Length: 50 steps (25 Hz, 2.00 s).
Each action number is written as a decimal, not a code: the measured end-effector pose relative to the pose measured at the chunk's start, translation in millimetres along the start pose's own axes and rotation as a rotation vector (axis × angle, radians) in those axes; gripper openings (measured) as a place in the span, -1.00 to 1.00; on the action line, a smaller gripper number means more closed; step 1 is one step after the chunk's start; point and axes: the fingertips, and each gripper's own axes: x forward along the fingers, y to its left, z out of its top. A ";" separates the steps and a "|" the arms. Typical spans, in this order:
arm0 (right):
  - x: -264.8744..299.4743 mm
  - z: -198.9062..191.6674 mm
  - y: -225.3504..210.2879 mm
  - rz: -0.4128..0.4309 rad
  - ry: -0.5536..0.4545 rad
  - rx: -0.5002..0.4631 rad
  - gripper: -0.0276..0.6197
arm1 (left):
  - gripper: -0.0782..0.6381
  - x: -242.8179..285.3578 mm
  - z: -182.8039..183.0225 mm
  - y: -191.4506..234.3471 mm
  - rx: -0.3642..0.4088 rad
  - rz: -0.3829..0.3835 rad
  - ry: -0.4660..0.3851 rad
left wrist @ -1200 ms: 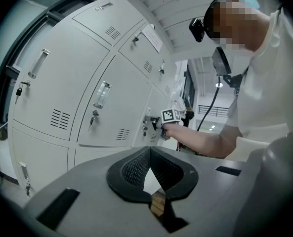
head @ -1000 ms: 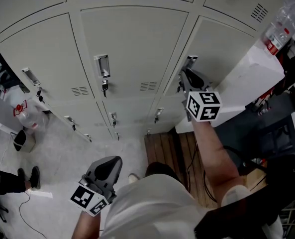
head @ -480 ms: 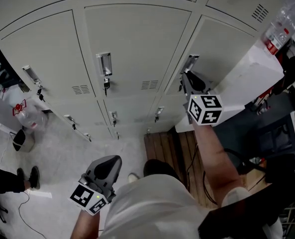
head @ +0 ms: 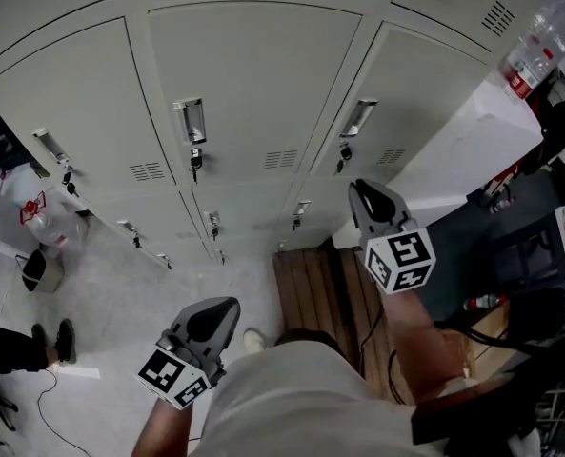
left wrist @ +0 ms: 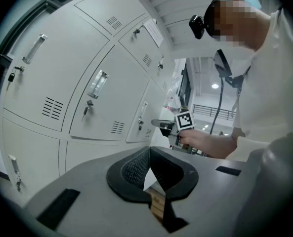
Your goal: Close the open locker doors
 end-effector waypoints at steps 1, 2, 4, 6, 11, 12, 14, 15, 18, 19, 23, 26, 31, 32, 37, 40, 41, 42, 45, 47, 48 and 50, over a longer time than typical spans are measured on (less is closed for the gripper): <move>-4.4 -7.5 8.4 0.028 0.012 0.006 -0.79 | -0.75 2.4 -1.0 -2.2 -0.003 -0.009 0.006; -9.4 -14.9 16.8 0.056 0.023 0.016 -0.79 | -0.75 5.1 -1.9 -5.6 -0.005 -0.020 0.012; -22.7 -28.2 33.0 0.101 0.041 0.035 -0.79 | -0.75 11.3 -4.2 -15.2 -0.005 -0.049 0.022; -39.1 -39.4 50.3 0.145 0.050 0.057 -0.80 | -0.75 16.6 -6.3 -26.0 0.001 -0.076 0.029; -79.8 -61.1 90.3 0.224 0.079 0.104 -0.80 | -0.75 18.7 -10.2 -49.2 0.011 -0.100 0.036; -90.3 -63.3 97.2 0.238 0.085 0.109 -0.80 | -0.75 17.2 -12.4 -56.8 0.006 -0.103 0.041; -114.2 -66.3 108.0 0.258 0.089 0.116 -0.80 | -0.75 13.6 -16.7 -75.8 0.006 -0.115 0.050; -126.5 -68.3 111.9 0.262 0.089 0.122 -0.80 | -0.75 11.3 -18.5 -85.9 0.010 -0.124 0.055; -161.4 -76.2 125.1 0.268 0.084 0.146 -0.80 | -0.75 2.1 -24.5 -112.5 0.029 -0.142 0.067; -172.7 -78.3 130.7 0.274 0.081 0.151 -0.80 | -0.75 -1.5 -27.0 -121.1 0.033 -0.145 0.070; -217.3 -88.5 149.9 0.288 0.069 0.161 -0.80 | -0.75 -19.1 -40.4 -159.3 0.029 -0.151 0.066; -243.8 -95.5 163.6 0.291 0.060 0.181 -0.80 | -0.75 -35.9 -51.2 -182.5 0.029 -0.141 0.071; -281.6 -101.0 204.5 0.340 0.054 0.179 -0.81 | -0.75 -68.4 -72.5 -209.6 0.024 -0.115 0.100; -287.4 -100.5 211.1 0.357 0.052 0.178 -0.81 | -0.75 -71.0 -75.5 -214.1 0.020 -0.114 0.103; -304.0 -94.2 223.0 0.372 0.025 0.179 -0.81 | -0.75 -73.4 -73.8 -224.7 0.050 -0.126 0.112; -308.8 -90.4 226.7 0.360 0.013 0.174 -0.81 | -0.75 -74.1 -66.5 -228.5 0.074 -0.148 0.110; -309.7 -88.2 228.8 0.360 0.009 0.170 -0.81 | -0.75 -75.6 -63.9 -230.1 0.081 -0.155 0.110; -309.8 -85.9 230.8 0.360 0.006 0.166 -0.81 | -0.75 -77.7 -61.5 -231.2 0.087 -0.161 0.111; -304.0 -78.3 236.2 0.354 -0.003 0.167 -0.82 | -0.75 -89.1 -55.5 -229.7 0.103 -0.171 0.116; -296.2 -72.7 244.7 0.358 -0.008 0.161 -0.82 | -0.75 -101.4 -56.0 -220.3 0.105 -0.159 0.123; -292.4 -69.7 250.3 0.362 -0.009 0.155 -0.82 | -0.75 -107.8 -57.6 -213.8 0.097 -0.149 0.126; -284.7 -63.1 262.6 0.371 -0.008 0.149 -0.82 | -0.75 -119.9 -60.1 -200.3 0.076 -0.133 0.131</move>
